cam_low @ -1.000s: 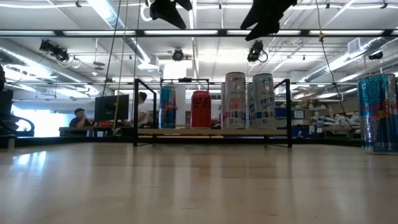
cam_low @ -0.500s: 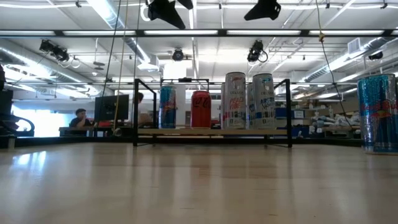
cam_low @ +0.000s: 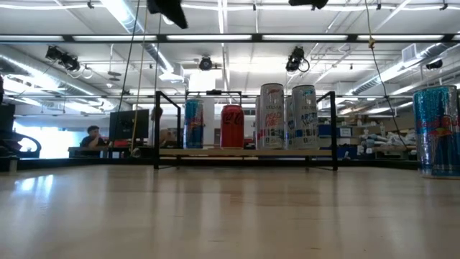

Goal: Place canned beverage on shelf
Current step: Put the red-black soda can on the shelf aligned with the other red-black soda can

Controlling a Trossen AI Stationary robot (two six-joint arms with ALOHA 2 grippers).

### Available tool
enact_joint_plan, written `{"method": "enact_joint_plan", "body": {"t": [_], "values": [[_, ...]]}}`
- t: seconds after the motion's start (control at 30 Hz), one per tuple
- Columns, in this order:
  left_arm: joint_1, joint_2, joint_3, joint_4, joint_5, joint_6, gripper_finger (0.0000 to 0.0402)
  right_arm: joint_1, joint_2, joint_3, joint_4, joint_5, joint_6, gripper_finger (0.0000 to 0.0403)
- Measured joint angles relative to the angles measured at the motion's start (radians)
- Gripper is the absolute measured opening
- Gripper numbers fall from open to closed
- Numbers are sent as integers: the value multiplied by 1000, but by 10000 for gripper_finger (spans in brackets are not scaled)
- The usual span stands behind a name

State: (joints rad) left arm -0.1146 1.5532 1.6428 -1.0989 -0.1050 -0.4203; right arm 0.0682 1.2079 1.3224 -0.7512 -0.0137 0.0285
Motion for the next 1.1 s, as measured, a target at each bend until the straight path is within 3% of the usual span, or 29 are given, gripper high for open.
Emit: {"method": "enact_joint_plan", "body": {"t": [0.3,0.47,0.73,1.1], "values": [[-180,0,0,-75,0,-277,316,30,0,0,16,18,5,350],[-244,0,0,-80,0,-315,316,29,0,0,16,20,5,350],[-338,0,0,-124,20,-498,316,29,0,0,16,20,6,350],[-536,27,0,-126,-49,-796,316,29,0,0,17,20,24,351]]}}
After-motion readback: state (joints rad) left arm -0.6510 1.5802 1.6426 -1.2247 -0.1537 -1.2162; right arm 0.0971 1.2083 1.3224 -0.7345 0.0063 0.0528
